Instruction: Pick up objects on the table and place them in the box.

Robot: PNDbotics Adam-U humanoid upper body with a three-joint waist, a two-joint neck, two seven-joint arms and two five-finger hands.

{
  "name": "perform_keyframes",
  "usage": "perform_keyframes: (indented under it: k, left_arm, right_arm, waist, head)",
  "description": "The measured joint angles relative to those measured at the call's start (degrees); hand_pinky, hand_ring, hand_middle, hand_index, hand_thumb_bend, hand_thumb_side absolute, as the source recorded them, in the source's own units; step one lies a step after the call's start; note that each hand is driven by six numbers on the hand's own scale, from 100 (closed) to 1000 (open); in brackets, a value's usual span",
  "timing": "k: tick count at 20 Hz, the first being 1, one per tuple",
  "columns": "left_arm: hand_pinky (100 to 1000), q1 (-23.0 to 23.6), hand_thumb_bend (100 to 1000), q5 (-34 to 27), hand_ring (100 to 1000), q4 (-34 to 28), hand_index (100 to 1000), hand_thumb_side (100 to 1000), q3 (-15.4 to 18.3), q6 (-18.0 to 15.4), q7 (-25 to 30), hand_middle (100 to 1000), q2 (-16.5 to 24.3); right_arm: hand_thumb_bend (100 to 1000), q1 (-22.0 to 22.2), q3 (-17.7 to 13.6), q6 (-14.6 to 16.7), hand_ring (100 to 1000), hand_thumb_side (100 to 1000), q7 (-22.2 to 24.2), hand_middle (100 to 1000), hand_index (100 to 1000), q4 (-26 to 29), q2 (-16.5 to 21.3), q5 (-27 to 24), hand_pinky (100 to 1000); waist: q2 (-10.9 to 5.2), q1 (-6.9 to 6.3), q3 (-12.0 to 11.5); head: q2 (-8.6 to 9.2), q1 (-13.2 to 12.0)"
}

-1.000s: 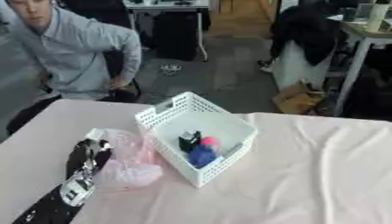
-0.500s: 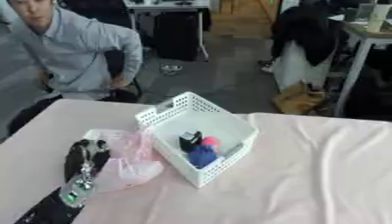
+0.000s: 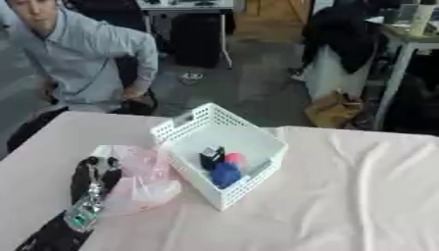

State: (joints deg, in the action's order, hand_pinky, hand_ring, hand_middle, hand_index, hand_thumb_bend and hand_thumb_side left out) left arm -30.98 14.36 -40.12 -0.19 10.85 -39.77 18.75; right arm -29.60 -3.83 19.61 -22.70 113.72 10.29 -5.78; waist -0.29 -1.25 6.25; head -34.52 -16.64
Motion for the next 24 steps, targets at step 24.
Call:
perform_keyframes:
  k: [24]
  left_arm:
    - [136,0.5,100,-5.6,186,-12.2,401,468,-1.4,-3.5,-6.1,262,0.1]
  right_arm:
    - [100,0.0,0.0,-0.1,848,931,-0.1,737,704,0.0,0.0,-0.1,808]
  waist:
    - [0.00,0.01,-0.1]
  head:
    - [-0.06,0.8]
